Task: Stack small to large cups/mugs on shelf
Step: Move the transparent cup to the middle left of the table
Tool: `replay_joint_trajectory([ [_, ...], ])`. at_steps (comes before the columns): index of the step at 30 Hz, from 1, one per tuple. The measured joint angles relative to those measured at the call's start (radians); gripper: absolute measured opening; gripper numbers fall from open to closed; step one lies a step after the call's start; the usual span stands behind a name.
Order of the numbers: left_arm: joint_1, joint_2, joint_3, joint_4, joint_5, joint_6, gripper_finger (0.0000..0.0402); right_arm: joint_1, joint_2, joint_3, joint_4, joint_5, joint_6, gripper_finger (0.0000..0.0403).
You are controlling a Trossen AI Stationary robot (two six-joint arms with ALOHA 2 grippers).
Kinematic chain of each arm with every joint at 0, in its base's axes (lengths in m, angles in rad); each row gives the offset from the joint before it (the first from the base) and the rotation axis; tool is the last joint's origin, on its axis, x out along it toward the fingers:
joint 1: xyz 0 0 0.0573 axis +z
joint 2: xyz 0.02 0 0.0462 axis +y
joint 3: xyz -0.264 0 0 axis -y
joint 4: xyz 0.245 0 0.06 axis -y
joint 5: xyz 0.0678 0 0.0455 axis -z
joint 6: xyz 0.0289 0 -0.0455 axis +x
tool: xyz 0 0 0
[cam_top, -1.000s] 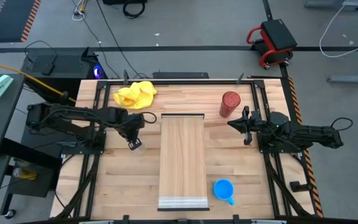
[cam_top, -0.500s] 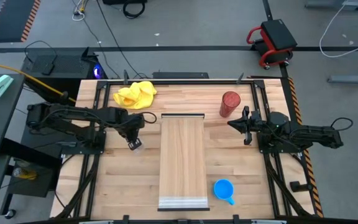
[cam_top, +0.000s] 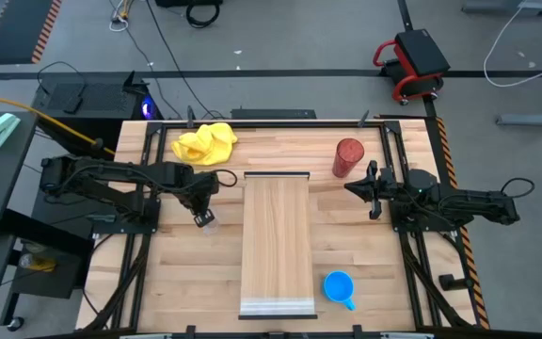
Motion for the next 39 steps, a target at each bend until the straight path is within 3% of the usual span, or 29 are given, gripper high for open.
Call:
replay_joint_trajectory([
  [28, 0.0, -0.001, 0.0, 0.003, 0.0, 0.0, 0.0028, 0.0, 0.0, -0.001, 0.015, 0.0, 0.044, 0.0013],
  [39, 0.0, -0.002, 0.0, 0.003, 0.0, 0.003, 0.004, 0.0, 0.0, -0.002, 0.384, 0.0, 0.234, 0.0013],
])
